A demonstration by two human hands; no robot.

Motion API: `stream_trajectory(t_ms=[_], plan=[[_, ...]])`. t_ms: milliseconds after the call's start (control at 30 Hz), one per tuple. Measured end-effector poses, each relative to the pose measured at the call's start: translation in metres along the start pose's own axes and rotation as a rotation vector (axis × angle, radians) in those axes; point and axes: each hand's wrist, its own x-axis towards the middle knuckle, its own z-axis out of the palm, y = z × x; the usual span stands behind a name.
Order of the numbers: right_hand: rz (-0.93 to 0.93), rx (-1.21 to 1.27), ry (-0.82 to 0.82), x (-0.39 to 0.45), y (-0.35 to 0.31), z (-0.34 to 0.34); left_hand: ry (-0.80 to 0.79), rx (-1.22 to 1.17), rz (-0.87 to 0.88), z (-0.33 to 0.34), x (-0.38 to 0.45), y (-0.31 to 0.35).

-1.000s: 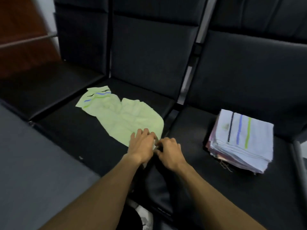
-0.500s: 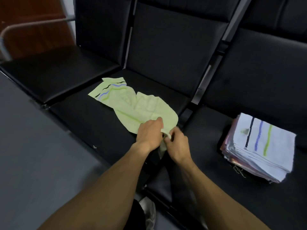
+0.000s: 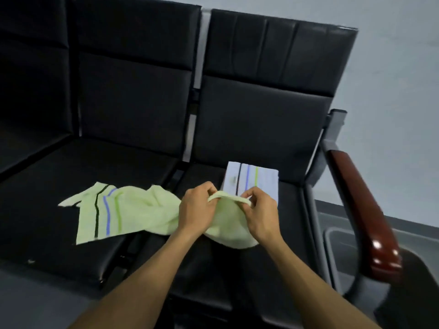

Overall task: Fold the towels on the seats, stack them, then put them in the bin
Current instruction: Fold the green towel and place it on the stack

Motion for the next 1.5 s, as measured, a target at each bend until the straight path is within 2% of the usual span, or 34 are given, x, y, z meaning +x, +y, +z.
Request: stream_trajectory(t_ms=[100,233,367,433,567,633,767,967,1033,1133,1167,1200,1300,1333,1367,1500], plan=[[0.079,-0.03,0.02,-0.013,0.043,-0.015,-0.046,0.046,-0.027,0.032,-0.009,0.002],[0.063,-0.001,-0.019,-0.027,0.087,-0.015,-0.263,0.321,0.075,0.065,-0.021,-0.003],[-0.049,0.049,-0.116,-0.019,0.088,-0.008,-0.407,0.193,0.295,0.087,-0.025,0.007],[-0.044,0.018,-0.149,-0.011,0.085,-0.009,-0.418,0.168,0.234,0.091,-0.024,0.008],[0.101,-0.16,-0.224,0.006,0.101,-0.014,-0.318,0.164,0.051,0.088,-0.01,-0.004],[0.144,-0.183,-0.16,0.013,0.106,-0.016,-0.279,0.115,-0.011,0.086,-0.002,-0.01],[0.193,0.128,0.0,0.017,0.091,-0.02,-0.306,0.017,-0.076,0.085,0.002,-0.016],[0.226,0.294,0.143,0.015,0.083,-0.017,-0.344,-0.086,0.031,0.079,-0.003,0.001],[0.227,0.199,0.03,0.015,0.084,-0.019,-0.344,-0.082,0.086,0.078,-0.004,0.005],[0.187,0.113,-0.333,0.012,0.081,-0.019,-0.351,-0.102,0.083,0.077,-0.005,0.006],[0.168,0.13,-0.385,0.011,0.079,-0.018,-0.364,-0.106,0.072,0.077,-0.004,0.003],[0.151,0.132,-0.338,0.01,0.079,-0.017,-0.378,-0.103,0.064,0.076,-0.004,0.0],[0.226,0.056,0.04,0.017,0.085,-0.023,-0.403,-0.066,0.088,0.074,-0.002,-0.008],[0.251,0.029,0.077,0.018,0.087,-0.024,-0.408,-0.052,0.111,0.073,-0.001,-0.011],[0.246,0.009,0.041,0.017,0.089,-0.026,-0.414,-0.037,0.135,0.072,-0.001,-0.012],[0.102,0.039,-0.422,0.011,0.081,-0.017,-0.481,-0.01,0.178,0.069,-0.002,-0.018]])
